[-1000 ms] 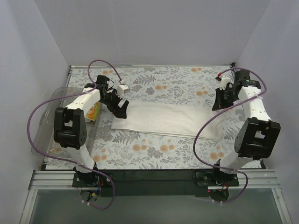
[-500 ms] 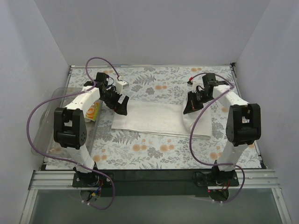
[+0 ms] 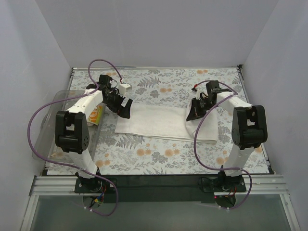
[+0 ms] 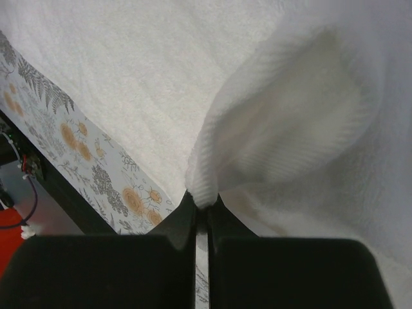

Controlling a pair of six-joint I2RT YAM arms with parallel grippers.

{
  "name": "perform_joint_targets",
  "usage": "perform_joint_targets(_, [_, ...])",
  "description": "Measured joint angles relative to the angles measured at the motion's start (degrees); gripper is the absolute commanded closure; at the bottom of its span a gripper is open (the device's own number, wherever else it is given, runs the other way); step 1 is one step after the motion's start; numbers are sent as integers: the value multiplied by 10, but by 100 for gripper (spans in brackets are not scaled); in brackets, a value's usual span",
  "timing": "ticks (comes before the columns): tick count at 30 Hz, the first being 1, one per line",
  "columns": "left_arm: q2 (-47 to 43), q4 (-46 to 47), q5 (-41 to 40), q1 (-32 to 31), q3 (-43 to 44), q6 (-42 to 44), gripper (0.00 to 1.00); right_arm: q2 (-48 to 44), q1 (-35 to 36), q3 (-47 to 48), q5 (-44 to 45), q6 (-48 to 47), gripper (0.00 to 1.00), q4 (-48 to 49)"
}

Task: Roll the towels
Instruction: Fold the towel

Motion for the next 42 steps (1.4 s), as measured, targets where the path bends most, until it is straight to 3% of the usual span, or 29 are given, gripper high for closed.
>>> perform_joint_targets(9, [0, 2, -14, 0, -2, 4, 2, -4, 12, -24, -16, 13, 97, 11])
perform_joint_targets(10, [0, 2, -15, 0, -2, 4, 2, -4, 12, -24, -17, 14, 80, 11])
perform_joint_targets(12, [0, 3, -15, 0, -3, 5, 2, -4, 13, -24, -18, 18, 65, 11])
perform_joint_targets(13, [0, 4, -16, 0, -3, 5, 2, -4, 13, -24, -21, 20, 42, 12])
perform_joint_targets(15, [0, 5, -16, 0, -5, 7, 2, -2, 14, -21, -28, 20, 36, 8])
perform_joint_targets(19, [0, 5, -16, 0, -5, 14, 3, -1, 15, 14, -43, -9, 35, -18])
perform_joint_targets(22, [0, 5, -16, 0, -5, 19, 15, -10, 9, 50, -48, -47, 40, -33])
perform_joint_targets(23, [0, 5, -16, -1, -5, 20, 28, -17, 5, 55, -46, -59, 42, -35])
perform_joint_targets(24, [0, 5, -17, -1, -5, 21, 42, -27, -2, 59, -41, -75, 52, -38])
perform_joint_targets(25, [1, 5, -17, -3, -5, 22, 70, -38, -13, 64, -30, -94, 55, -42])
perform_joint_targets(27, [4, 4, -18, -7, -6, 27, 87, -46, -31, 71, -8, -118, 60, -49])
perform_joint_targets(28, [7, 3, -20, -12, -6, 27, 90, -45, -39, 75, 10, -130, 64, -51])
perform_joint_targets(33, [34, 9, -49, -47, -27, 22, 94, -2, -56, 77, 99, -179, 76, -52])
perform_joint_targets(38, [89, 18, -73, -63, -25, 9, 96, 42, -55, 40, 150, -206, 77, -50])
perform_joint_targets(42, [131, 7, -71, -60, 35, -4, 97, 11, -54, -17, 143, -221, 74, -45])
